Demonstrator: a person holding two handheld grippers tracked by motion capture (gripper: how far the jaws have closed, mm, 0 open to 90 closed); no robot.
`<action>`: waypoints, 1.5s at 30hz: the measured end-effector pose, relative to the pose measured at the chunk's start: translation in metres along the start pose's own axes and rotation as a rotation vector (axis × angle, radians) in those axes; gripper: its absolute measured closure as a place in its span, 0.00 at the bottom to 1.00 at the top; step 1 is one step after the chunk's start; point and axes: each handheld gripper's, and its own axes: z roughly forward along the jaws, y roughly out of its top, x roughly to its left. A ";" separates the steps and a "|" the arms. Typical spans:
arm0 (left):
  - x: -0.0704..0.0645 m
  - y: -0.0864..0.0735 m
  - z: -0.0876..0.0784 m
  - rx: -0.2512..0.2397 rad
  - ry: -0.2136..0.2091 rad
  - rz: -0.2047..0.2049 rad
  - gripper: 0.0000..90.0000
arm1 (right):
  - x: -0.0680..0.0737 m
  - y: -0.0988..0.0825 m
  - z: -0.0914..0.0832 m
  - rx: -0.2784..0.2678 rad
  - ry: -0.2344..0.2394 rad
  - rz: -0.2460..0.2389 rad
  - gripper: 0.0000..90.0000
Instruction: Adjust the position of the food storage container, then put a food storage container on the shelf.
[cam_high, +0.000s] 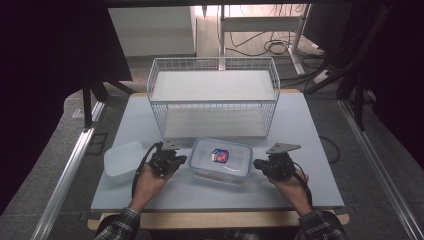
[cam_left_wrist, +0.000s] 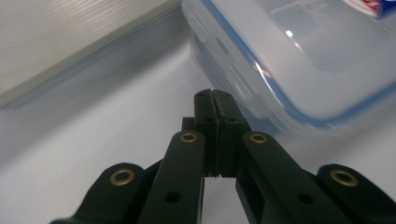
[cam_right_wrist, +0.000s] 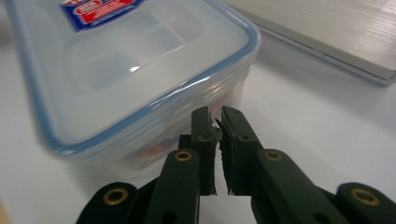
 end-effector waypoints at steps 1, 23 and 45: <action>0.000 0.000 0.001 0.002 -0.010 -0.001 1.00 | -0.001 0.001 0.002 0.000 -0.003 0.001 0.91; -0.010 -0.023 -0.024 -0.054 0.014 0.014 0.64 | -0.010 -0.002 -0.014 -0.010 -0.023 0.006 0.68; 0.003 -0.022 -0.022 -0.149 -0.066 0.023 0.05 | -0.014 -0.003 -0.020 -0.100 0.003 0.018 0.07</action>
